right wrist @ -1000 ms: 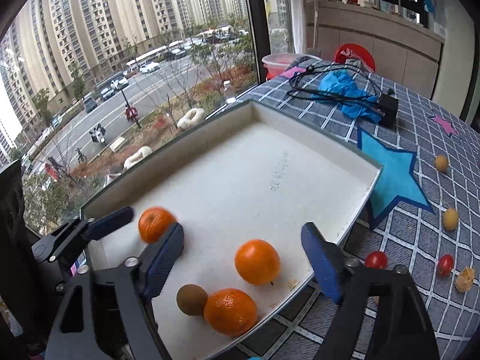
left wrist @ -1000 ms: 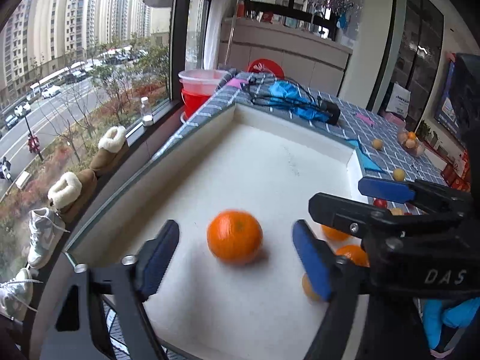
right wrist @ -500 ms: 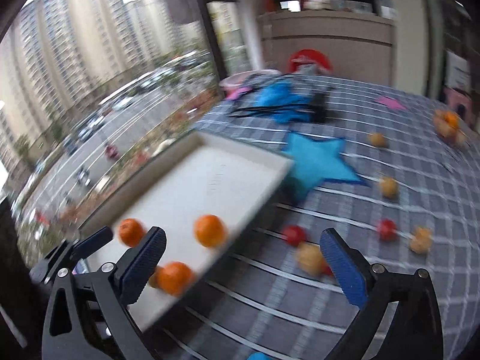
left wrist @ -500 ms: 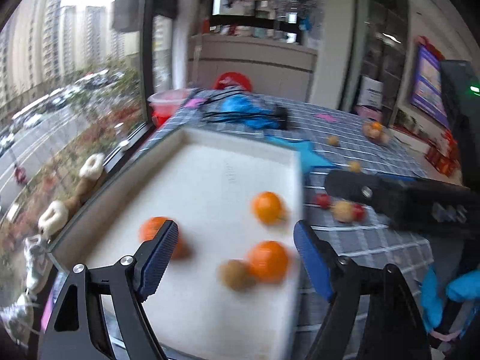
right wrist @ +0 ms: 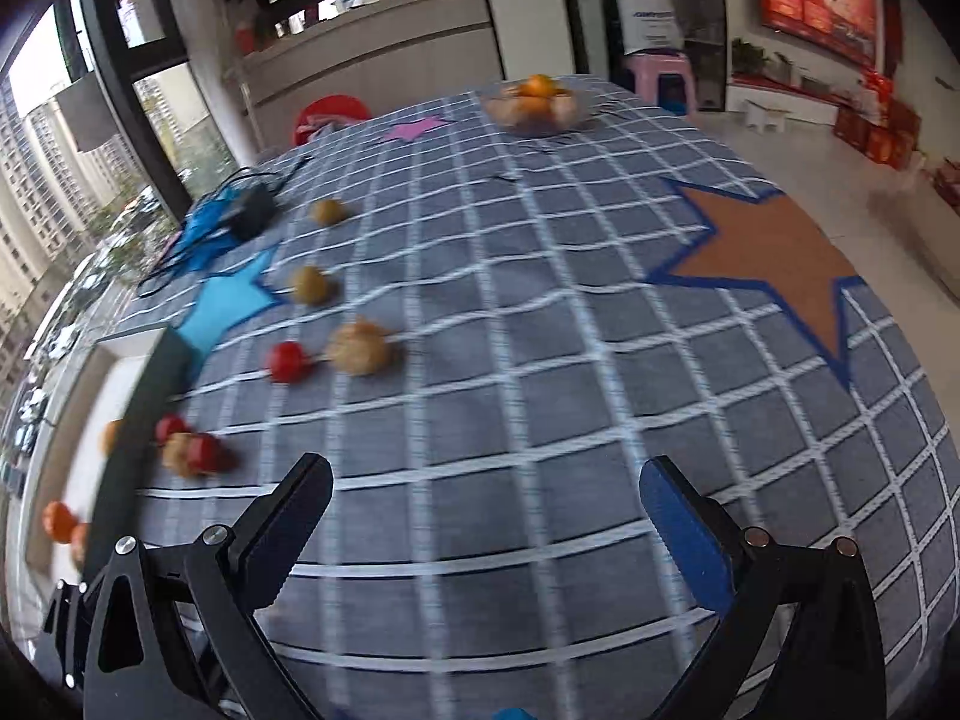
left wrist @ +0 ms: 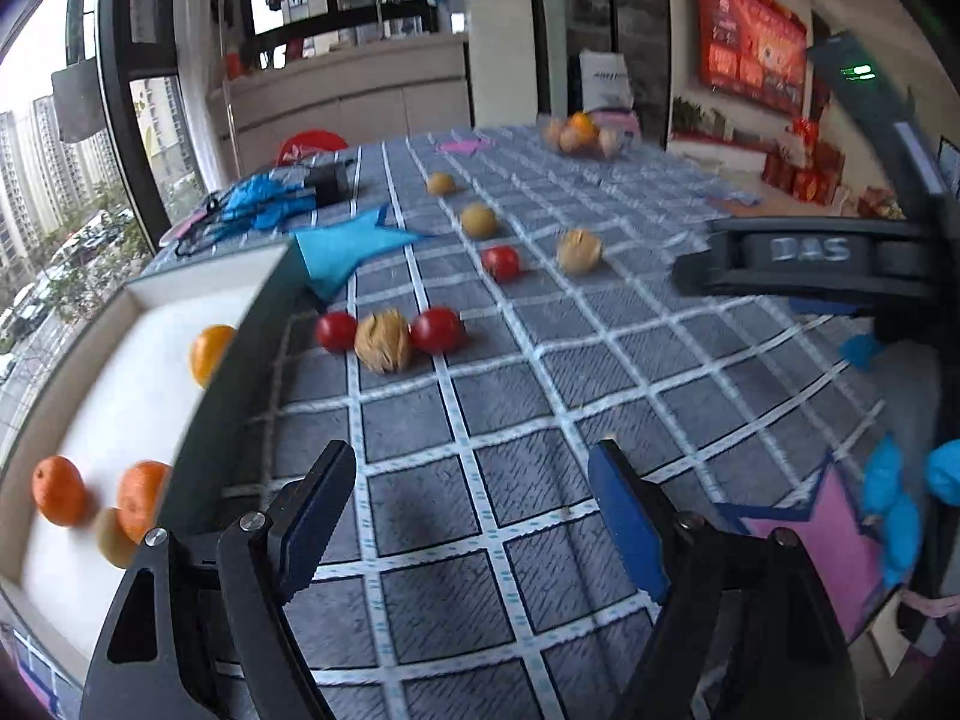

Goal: Organize fruits

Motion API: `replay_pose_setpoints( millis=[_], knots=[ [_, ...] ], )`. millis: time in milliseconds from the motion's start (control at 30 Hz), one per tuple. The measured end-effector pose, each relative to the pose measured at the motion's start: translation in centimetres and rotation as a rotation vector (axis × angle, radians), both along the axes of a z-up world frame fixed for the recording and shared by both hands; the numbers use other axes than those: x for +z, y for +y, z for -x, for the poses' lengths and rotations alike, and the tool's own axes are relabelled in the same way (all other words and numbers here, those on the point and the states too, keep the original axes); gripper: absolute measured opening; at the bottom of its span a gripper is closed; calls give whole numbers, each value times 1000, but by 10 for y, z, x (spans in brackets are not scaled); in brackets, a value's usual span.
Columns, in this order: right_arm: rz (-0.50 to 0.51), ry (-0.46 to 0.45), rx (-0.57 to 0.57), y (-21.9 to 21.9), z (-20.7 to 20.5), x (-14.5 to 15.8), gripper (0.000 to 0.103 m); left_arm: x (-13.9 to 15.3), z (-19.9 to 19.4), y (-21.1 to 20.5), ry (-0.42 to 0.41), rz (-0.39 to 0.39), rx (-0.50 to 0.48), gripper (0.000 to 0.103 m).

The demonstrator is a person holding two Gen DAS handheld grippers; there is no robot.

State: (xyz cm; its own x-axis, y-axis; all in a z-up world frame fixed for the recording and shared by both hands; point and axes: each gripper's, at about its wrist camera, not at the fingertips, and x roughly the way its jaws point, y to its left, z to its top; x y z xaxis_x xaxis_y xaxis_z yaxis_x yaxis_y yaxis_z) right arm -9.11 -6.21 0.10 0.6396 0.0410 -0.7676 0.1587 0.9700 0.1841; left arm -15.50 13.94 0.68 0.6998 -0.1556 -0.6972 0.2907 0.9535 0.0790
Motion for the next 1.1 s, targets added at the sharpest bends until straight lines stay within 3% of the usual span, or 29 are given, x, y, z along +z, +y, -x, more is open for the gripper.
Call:
replay_pose_setpoints(
  millis=[400,733,1100],
  knots=[
    [-44,-58,16,-6,7,-13,103,-2,-4,9,19,88,-5,83],
    [-35,-55,16,-5,6,-14,103,-4,6,-8,-43,-32,-25,83],
    [-35,-56,16,-5,6,-14,103,-1,4,0,-22,33,-29,83]
  ],
)
